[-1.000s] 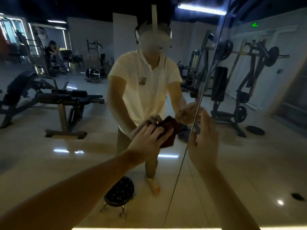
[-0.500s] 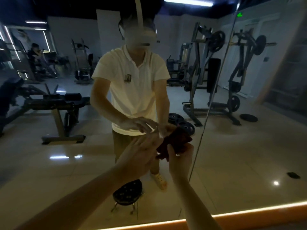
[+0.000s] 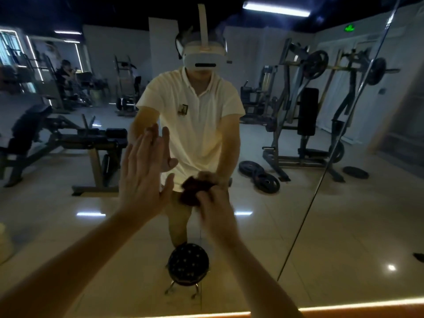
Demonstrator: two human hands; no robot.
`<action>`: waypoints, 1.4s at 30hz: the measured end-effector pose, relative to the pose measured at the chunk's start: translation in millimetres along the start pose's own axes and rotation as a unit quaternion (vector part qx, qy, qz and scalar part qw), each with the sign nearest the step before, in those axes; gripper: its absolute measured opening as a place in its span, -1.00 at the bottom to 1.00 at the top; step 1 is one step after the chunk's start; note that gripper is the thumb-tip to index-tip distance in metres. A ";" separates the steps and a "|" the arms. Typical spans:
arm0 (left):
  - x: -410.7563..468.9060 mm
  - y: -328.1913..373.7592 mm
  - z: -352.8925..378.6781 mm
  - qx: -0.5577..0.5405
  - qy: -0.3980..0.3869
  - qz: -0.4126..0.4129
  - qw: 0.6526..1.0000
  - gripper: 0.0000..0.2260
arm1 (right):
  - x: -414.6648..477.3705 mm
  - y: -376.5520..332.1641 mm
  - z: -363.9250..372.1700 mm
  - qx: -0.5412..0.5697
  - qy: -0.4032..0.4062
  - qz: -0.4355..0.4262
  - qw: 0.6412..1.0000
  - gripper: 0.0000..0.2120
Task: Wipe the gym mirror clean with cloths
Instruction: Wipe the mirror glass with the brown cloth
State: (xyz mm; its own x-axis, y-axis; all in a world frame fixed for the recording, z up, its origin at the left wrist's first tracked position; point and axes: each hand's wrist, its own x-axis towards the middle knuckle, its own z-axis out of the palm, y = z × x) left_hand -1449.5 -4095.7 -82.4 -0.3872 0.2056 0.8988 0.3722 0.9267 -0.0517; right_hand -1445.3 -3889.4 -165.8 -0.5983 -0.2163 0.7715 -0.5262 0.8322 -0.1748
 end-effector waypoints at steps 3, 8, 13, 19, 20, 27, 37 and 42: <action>-9.9 6.7 21.8 0.012 -0.025 0.006 1.000 -0.25 | -15.6 64.9 -45.6 -0.031 0.077 0.140 0.987 -0.79; -19.2 0.0 57.6 0.047 0.002 0.029 0.998 -0.23 | -28.5 102.8 -54.2 0.039 0.233 0.448 0.862 -0.66; -24.3 -8.6 72.4 0.061 0.022 0.057 0.996 -0.20 | 6.3 15.2 4.3 0.102 0.281 0.430 0.852 -0.62; -24.9 -11.5 75.2 0.074 0.028 0.066 0.995 -0.19 | 60.1 -9.4 -29.9 -0.015 0.102 -0.037 0.994 -0.73; -24.8 -11.2 74.4 0.078 0.027 0.065 0.994 -0.20 | 77.8 1.4 -55.1 -0.032 0.101 -0.034 0.994 -0.70; -26.4 -6.3 64.8 0.062 -0.007 0.051 0.997 -0.23 | 169.5 38.7 -132.9 -0.081 0.357 0.210 0.906 -0.53; -54.6 12.1 4.0 -0.054 -0.018 -0.035 0.998 -0.57 | 54.2 25.4 -31.0 -0.164 -0.024 -0.287 0.944 -0.64; -7.2 62.4 -3.9 -0.085 -0.068 -0.052 0.993 -0.60 | 123.9 88.9 -141.0 -0.109 0.139 -0.070 0.982 -0.65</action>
State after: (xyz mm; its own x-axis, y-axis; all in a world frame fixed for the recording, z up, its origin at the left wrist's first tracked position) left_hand -1420.1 -4040.6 -90.4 -0.5362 0.1633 0.8282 0.4566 0.8813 0.1218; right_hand -1481.0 -3770.2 0.5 -0.3257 -0.2148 0.9207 -0.4321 0.9000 0.0572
